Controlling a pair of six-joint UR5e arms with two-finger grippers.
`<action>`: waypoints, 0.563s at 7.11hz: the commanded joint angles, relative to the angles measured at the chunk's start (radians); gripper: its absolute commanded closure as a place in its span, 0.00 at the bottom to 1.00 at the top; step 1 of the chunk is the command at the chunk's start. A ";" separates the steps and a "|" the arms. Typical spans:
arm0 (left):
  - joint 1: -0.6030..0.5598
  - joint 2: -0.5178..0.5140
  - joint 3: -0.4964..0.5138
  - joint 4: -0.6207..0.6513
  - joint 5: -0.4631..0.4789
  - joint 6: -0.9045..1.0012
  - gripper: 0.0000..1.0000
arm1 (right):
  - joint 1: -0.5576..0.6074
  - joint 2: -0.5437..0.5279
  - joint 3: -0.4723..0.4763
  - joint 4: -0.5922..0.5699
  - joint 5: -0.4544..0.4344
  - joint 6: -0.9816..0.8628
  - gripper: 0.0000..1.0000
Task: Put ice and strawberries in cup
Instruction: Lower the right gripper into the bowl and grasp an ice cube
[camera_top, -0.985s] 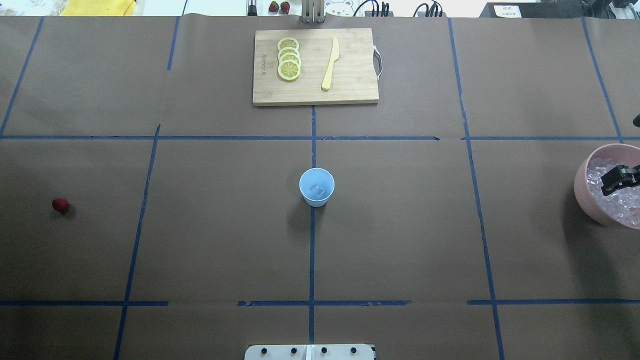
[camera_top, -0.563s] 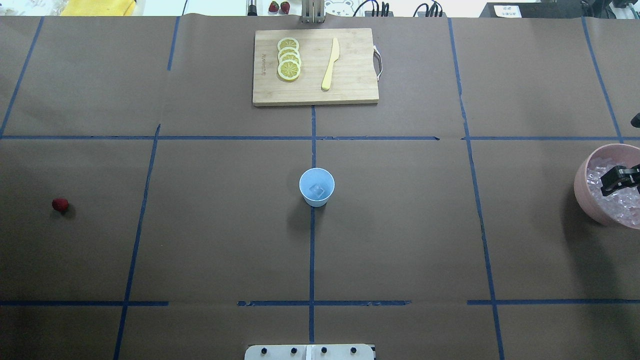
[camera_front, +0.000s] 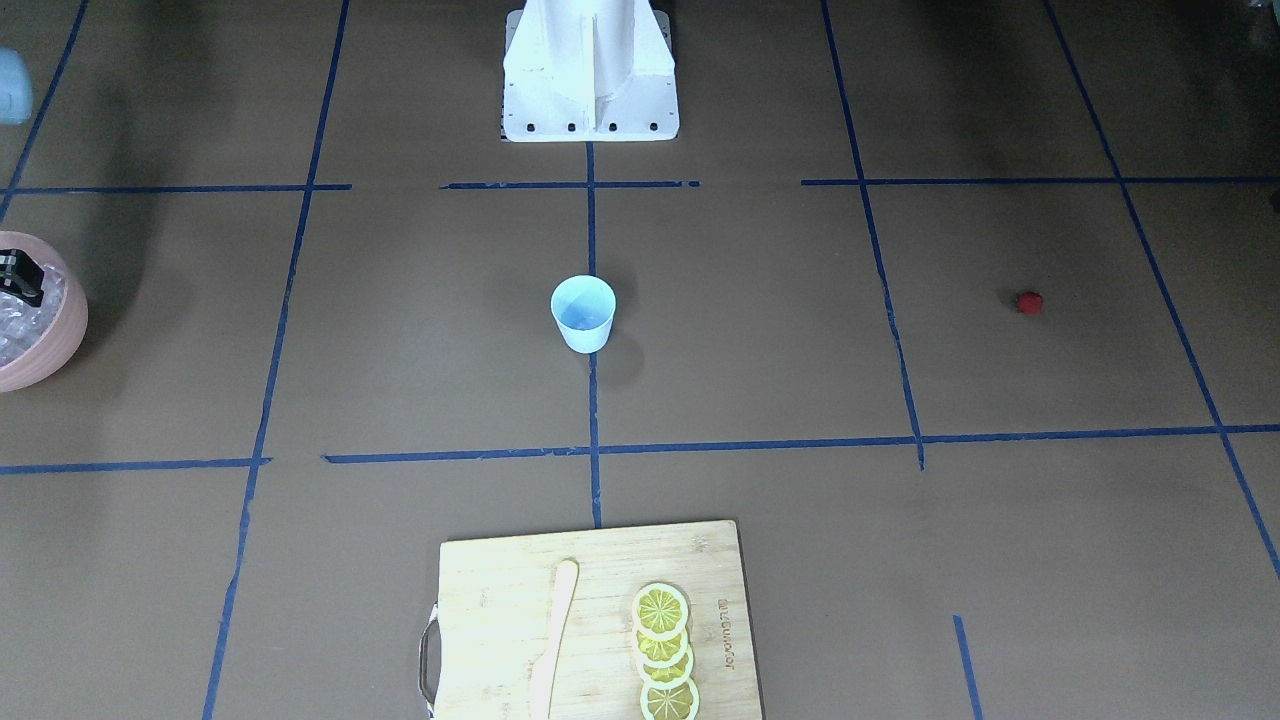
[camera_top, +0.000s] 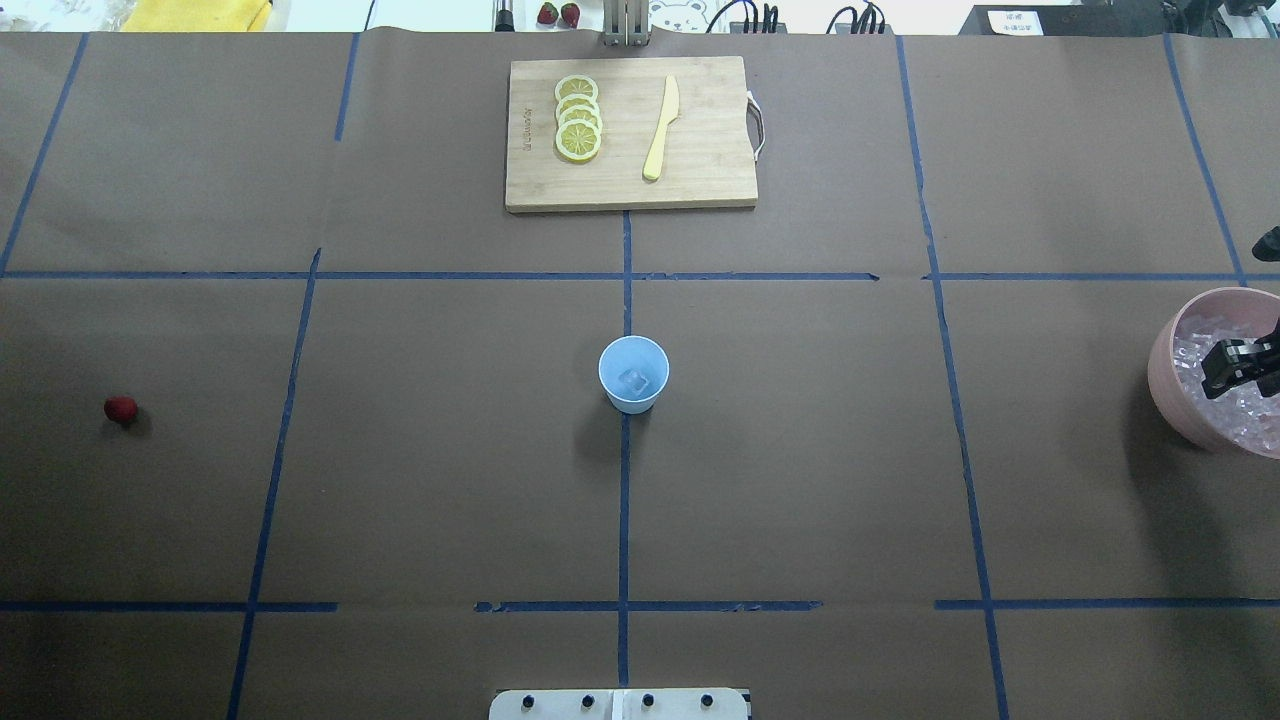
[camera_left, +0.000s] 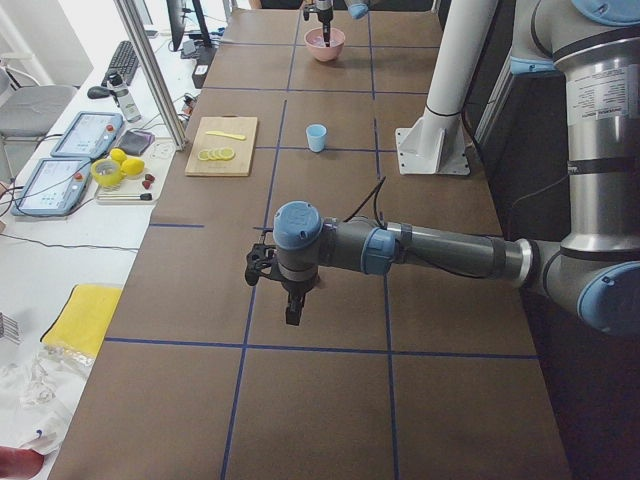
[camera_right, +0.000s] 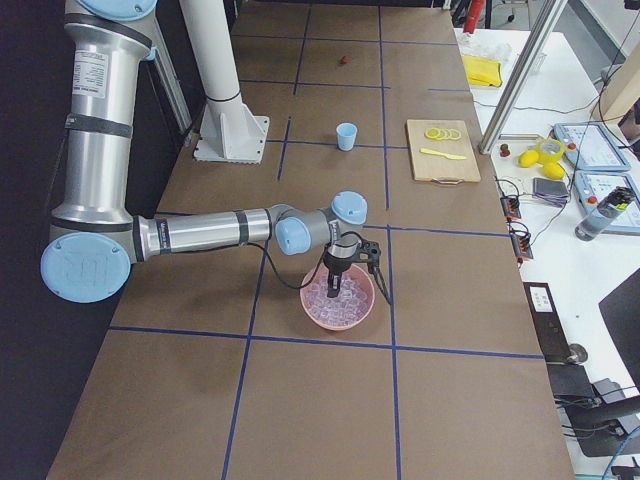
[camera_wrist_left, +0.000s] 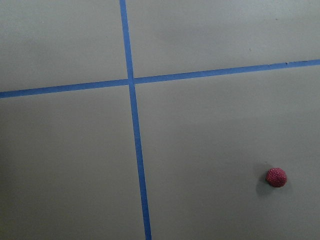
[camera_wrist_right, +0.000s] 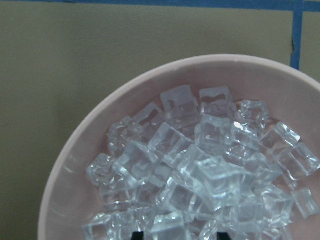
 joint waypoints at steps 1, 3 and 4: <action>0.000 0.000 -0.001 0.000 0.000 0.000 0.00 | -0.001 0.000 0.004 0.001 0.000 -0.003 0.87; -0.002 0.002 -0.004 0.000 -0.002 0.000 0.00 | 0.001 -0.006 0.039 0.001 0.006 -0.003 0.98; -0.002 0.002 -0.006 0.000 -0.002 0.000 0.00 | 0.007 -0.033 0.126 -0.010 0.005 -0.001 0.99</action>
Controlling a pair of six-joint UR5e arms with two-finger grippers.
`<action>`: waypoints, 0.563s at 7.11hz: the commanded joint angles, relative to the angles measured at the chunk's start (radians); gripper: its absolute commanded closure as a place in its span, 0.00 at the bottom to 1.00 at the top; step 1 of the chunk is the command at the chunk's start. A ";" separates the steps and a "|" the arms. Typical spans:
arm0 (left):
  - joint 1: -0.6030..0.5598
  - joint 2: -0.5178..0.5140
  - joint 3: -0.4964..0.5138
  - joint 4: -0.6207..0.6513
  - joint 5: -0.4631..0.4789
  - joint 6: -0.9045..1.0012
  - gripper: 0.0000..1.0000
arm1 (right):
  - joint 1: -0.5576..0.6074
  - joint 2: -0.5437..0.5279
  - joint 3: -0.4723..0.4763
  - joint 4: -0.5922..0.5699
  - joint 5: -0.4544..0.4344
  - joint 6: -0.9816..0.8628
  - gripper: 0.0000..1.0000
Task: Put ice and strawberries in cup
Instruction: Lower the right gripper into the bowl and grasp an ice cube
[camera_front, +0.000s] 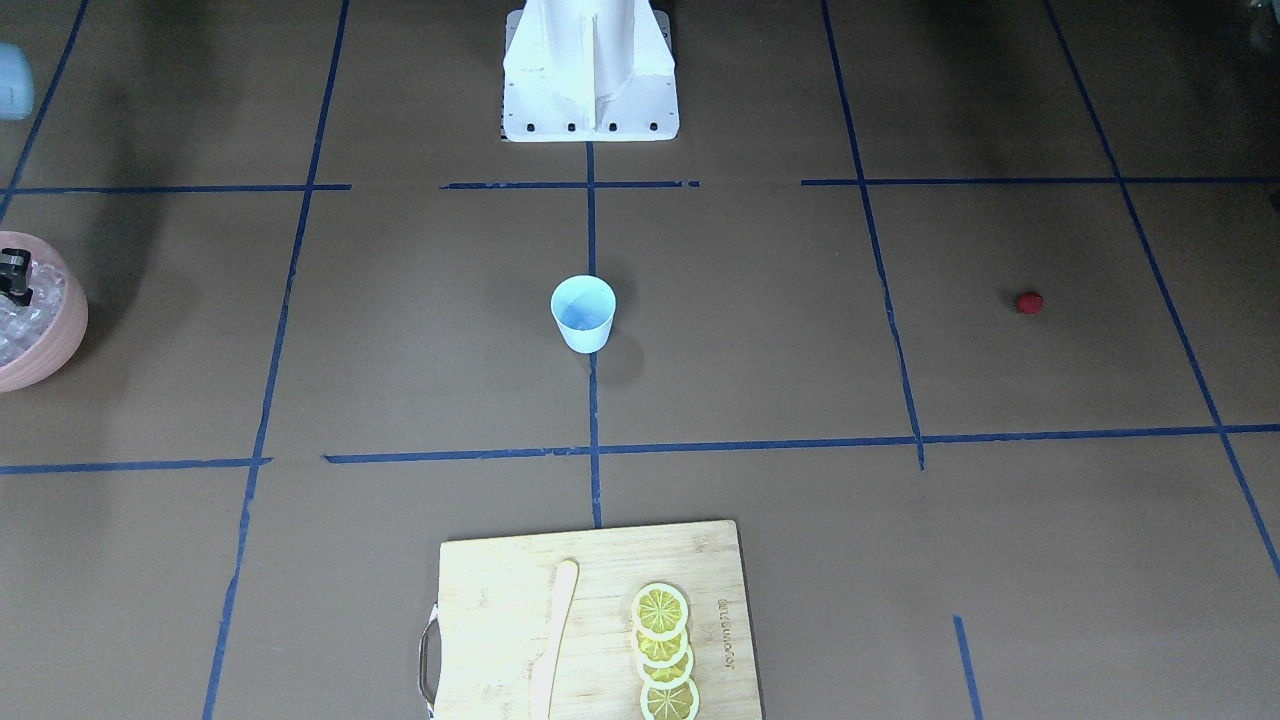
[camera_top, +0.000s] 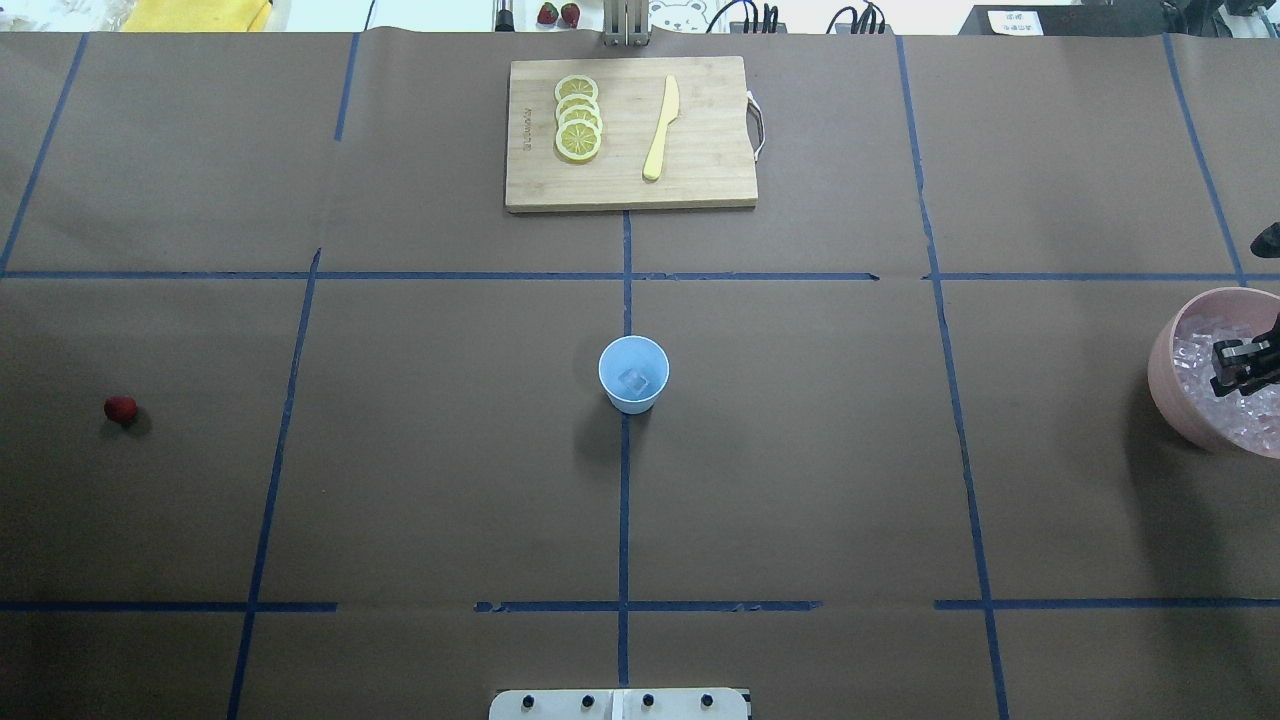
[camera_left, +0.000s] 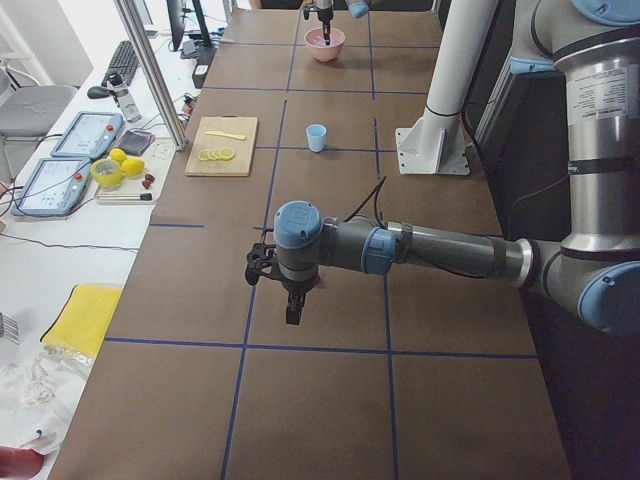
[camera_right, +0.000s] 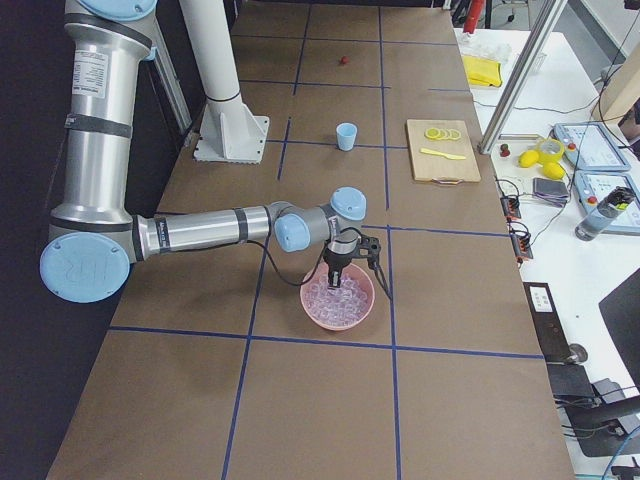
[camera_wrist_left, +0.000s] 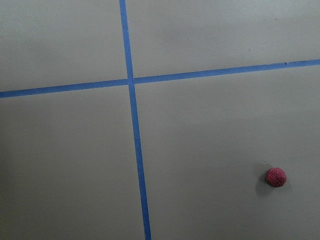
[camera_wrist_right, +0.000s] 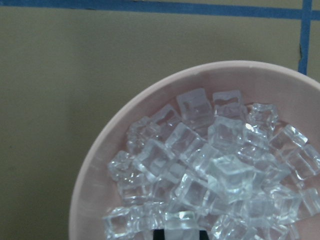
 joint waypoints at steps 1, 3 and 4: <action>0.001 0.000 0.000 0.000 0.000 0.000 0.00 | 0.023 -0.082 0.174 -0.009 0.000 0.001 0.99; 0.001 0.005 0.000 0.000 0.000 0.000 0.00 | 0.046 -0.043 0.282 -0.009 -0.003 0.107 0.99; 0.001 0.005 0.000 0.000 0.000 0.000 0.00 | 0.040 0.057 0.277 -0.015 0.031 0.263 0.99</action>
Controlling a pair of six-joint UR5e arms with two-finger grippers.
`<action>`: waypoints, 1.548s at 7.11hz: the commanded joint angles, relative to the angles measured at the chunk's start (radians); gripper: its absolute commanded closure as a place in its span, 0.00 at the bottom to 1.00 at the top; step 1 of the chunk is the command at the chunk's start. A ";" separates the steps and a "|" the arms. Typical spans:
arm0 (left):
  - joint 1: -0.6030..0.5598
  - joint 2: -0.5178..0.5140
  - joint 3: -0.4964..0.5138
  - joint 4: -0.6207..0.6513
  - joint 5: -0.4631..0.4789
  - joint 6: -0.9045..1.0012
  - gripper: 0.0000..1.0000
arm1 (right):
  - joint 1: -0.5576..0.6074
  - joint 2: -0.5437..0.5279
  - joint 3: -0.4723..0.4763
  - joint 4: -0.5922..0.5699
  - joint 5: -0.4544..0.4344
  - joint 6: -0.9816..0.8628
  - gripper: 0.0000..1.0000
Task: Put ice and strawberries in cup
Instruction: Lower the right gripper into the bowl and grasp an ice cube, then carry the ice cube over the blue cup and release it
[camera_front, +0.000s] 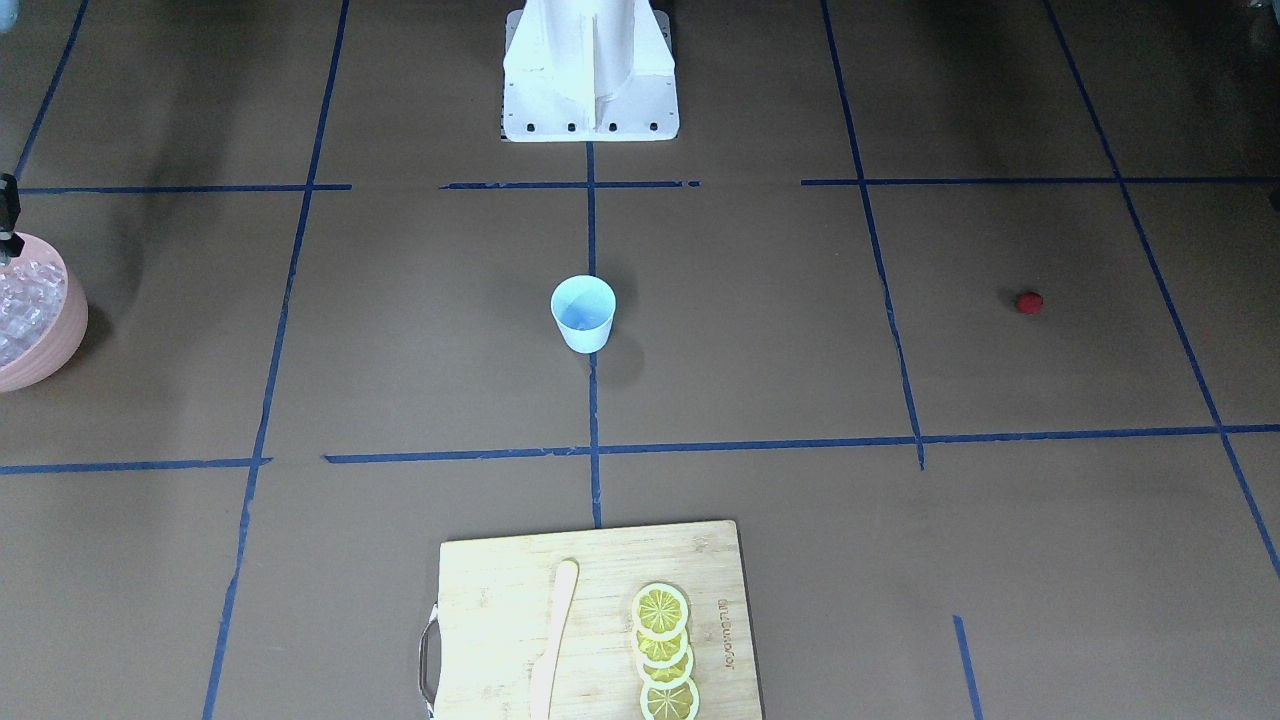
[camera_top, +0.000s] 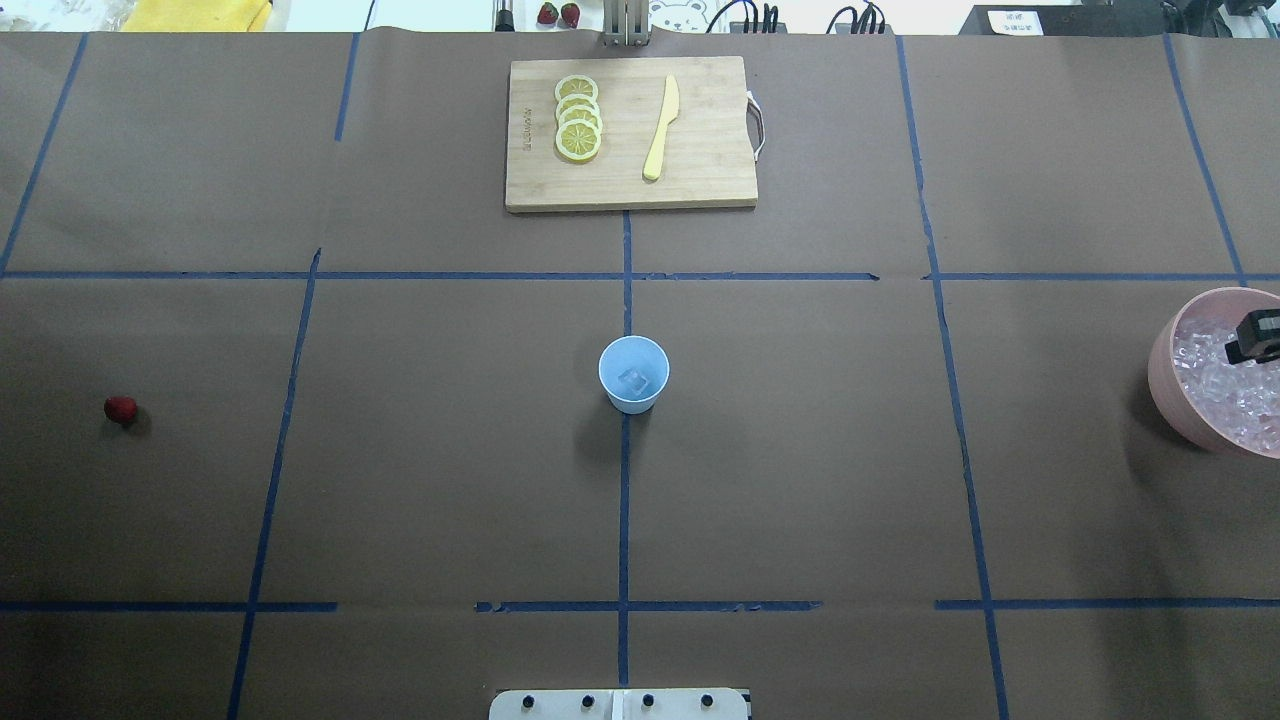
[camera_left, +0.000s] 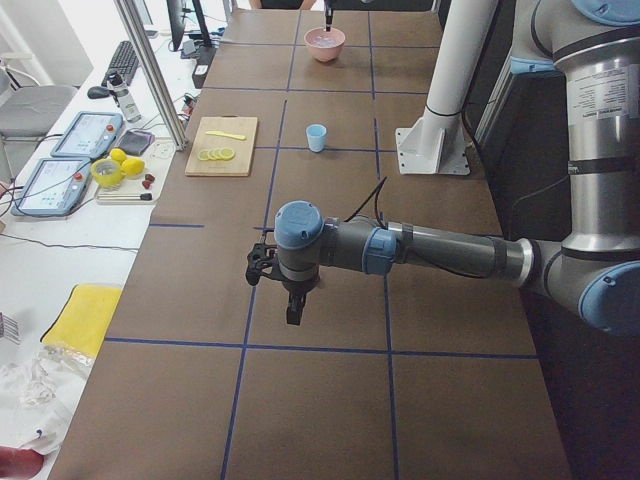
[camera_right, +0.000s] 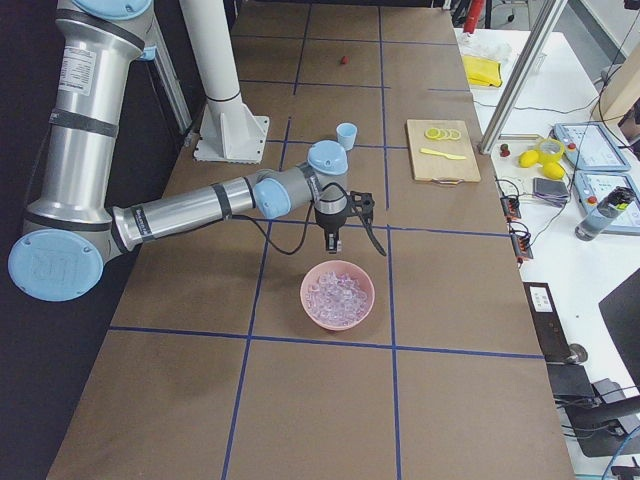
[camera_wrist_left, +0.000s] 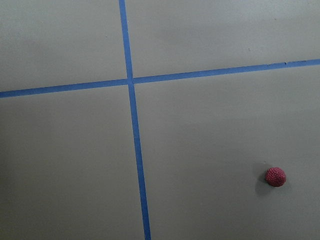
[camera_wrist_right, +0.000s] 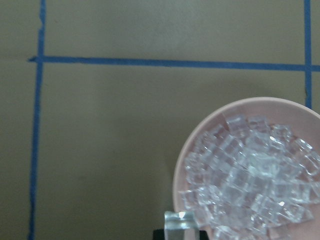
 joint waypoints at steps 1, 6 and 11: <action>0.000 0.001 0.000 0.000 0.000 0.000 0.00 | -0.035 0.195 0.018 -0.006 0.077 0.325 0.99; 0.000 0.001 0.011 0.000 0.000 0.003 0.00 | -0.510 0.767 -0.184 -0.064 -0.201 0.977 0.98; 0.000 0.003 0.012 0.000 0.000 0.002 0.00 | -0.623 0.942 -0.459 -0.034 -0.284 0.984 0.81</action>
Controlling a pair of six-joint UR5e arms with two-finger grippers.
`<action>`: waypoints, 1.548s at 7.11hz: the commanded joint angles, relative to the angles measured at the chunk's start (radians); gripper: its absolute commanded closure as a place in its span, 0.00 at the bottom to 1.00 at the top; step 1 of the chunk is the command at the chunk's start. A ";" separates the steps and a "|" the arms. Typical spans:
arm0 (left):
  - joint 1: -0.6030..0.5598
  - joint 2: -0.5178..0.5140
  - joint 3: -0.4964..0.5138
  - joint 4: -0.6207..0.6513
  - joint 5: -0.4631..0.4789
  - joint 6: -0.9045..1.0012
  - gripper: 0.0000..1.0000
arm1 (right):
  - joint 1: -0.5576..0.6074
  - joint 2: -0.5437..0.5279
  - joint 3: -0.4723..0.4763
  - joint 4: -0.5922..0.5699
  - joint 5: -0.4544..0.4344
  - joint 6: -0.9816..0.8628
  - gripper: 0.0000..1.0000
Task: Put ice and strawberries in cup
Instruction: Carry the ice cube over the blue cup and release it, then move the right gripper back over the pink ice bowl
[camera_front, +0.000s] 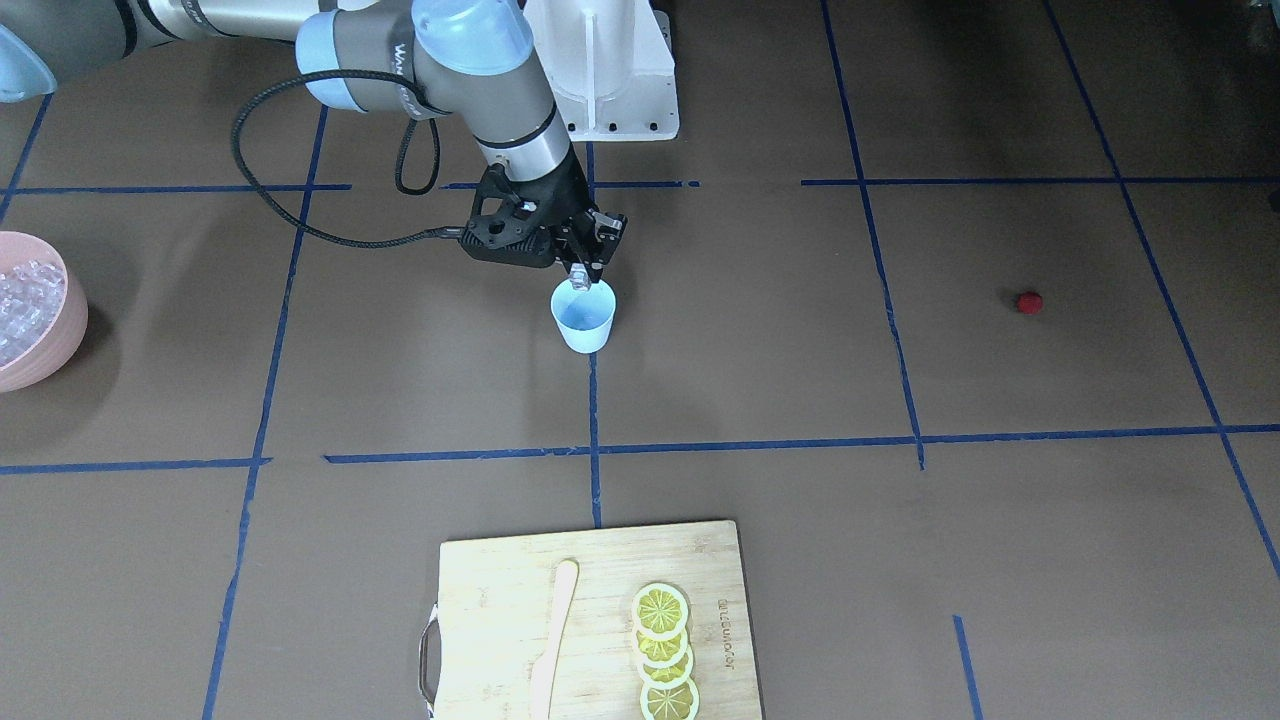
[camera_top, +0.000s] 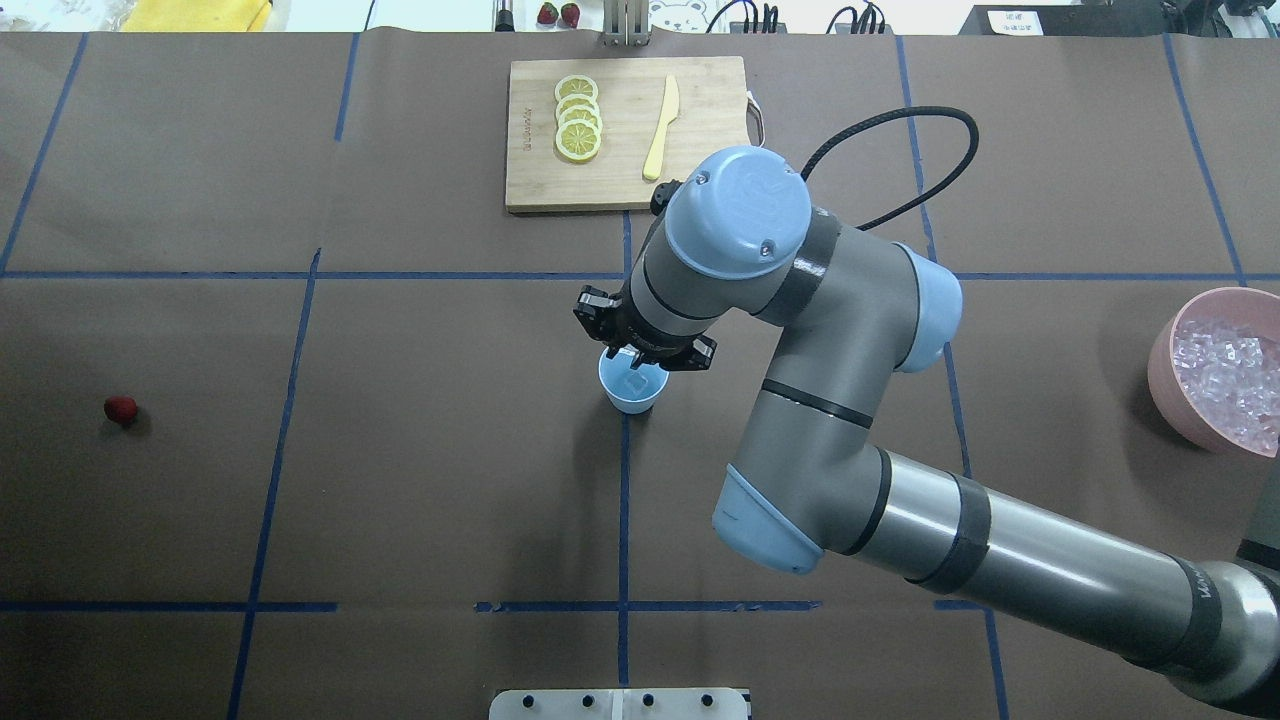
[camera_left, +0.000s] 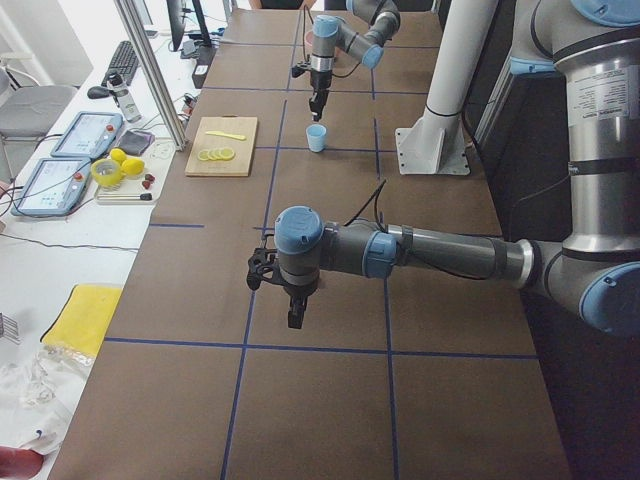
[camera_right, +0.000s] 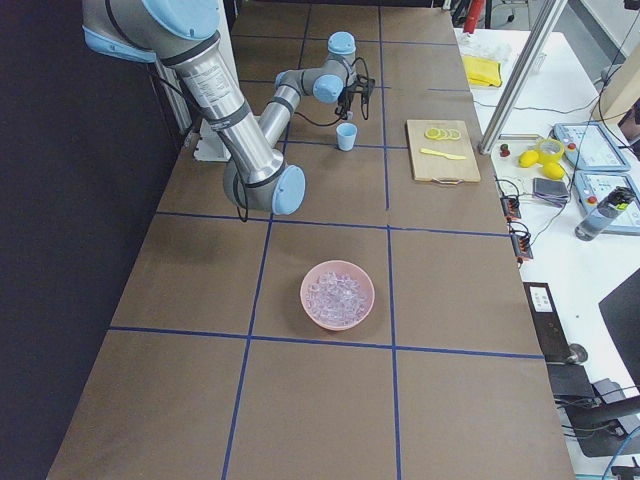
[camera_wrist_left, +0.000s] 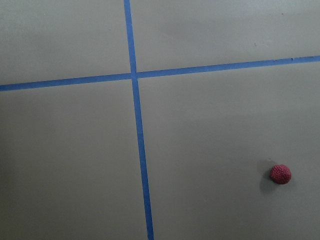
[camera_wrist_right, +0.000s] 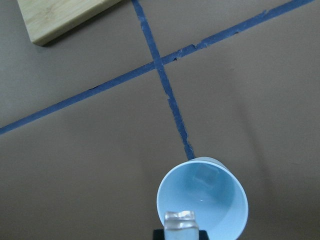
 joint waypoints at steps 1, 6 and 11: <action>0.000 -0.001 0.001 0.000 0.000 0.000 0.00 | -0.015 -0.006 -0.029 0.010 -0.006 0.003 0.80; 0.000 0.000 -0.007 0.000 0.000 -0.002 0.00 | -0.013 -0.019 -0.017 0.004 -0.006 0.002 0.20; 0.000 0.000 -0.005 0.000 0.000 -0.002 0.00 | 0.328 -0.499 0.416 -0.117 0.207 -0.399 0.01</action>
